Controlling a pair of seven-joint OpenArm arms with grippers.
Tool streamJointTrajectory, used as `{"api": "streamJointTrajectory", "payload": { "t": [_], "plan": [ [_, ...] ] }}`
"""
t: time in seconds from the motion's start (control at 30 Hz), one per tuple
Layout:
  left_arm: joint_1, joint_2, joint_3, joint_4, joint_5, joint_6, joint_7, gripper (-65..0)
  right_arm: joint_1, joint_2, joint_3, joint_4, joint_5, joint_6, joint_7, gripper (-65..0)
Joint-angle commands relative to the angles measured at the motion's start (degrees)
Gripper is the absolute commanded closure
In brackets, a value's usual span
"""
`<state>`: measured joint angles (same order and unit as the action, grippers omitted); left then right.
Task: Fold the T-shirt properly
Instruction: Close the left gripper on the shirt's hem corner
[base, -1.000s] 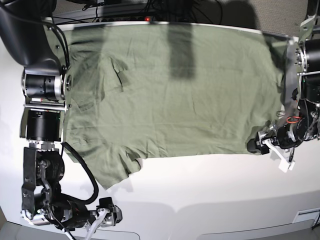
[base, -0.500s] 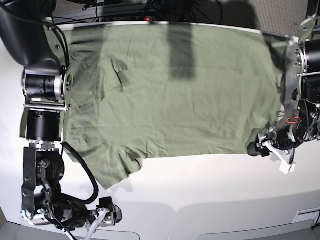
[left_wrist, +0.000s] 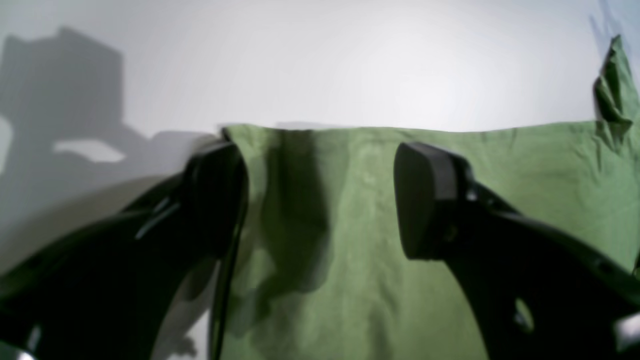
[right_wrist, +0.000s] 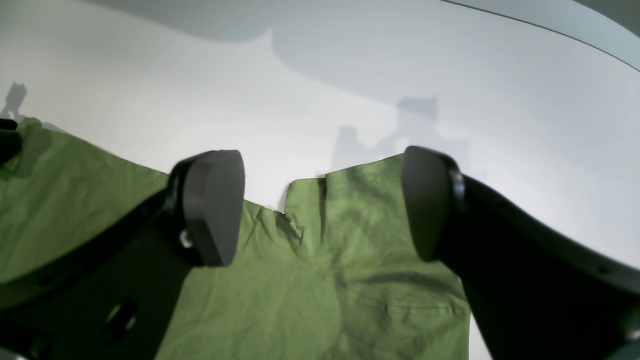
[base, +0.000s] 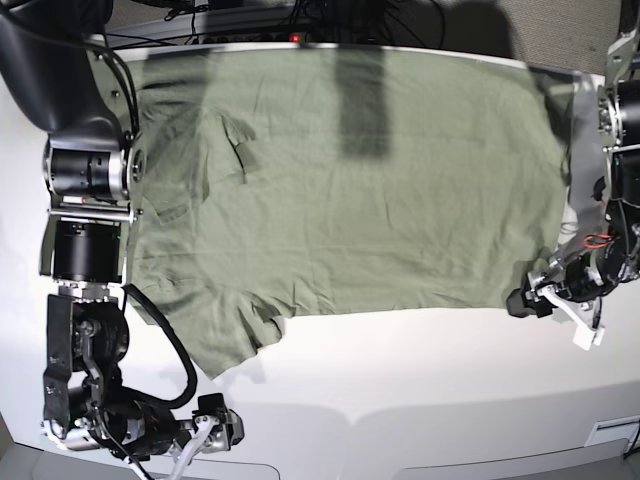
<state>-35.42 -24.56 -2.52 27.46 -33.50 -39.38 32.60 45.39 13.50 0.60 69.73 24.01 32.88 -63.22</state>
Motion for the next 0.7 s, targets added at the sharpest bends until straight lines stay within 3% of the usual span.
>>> {"api": "streamJointTrajectory", "payload": {
  "t": [0.0, 0.27, 0.37, 0.47, 0.67],
  "plan": [
    [-1.84, -1.09, -0.11, 0.68, -1.11, -0.62, -1.11, -44.5, 2.36, 0.35, 0.17, 0.85, 0.5, 0.11, 0.76, -47.5],
    [0.52, -1.03, -0.11, 0.66, -0.5, -0.62, -2.36, -34.3, 2.36, 0.35, 0.17, 0.85, 0.5, 0.11, 0.59, -47.5],
    [1.73, -1.03, -0.11, 0.66, 5.7, -0.62, -7.45, -34.3, 2.36, 0.33, 0.17, 0.85, 0.5, 0.11, -0.52, -47.5],
    [2.14, -1.03, -0.11, 0.66, 8.92, -0.62, -9.14, -34.3, 2.34, 0.35, 0.17, 0.85, 0.5, 0.13, -1.53, -47.5],
    [2.05, -1.03, -0.11, 0.66, 2.64, -0.62, -8.02, -34.3, 2.36, 0.35, 0.17, 0.85, 0.5, 0.11, -1.62, -47.5]
  ]
}}
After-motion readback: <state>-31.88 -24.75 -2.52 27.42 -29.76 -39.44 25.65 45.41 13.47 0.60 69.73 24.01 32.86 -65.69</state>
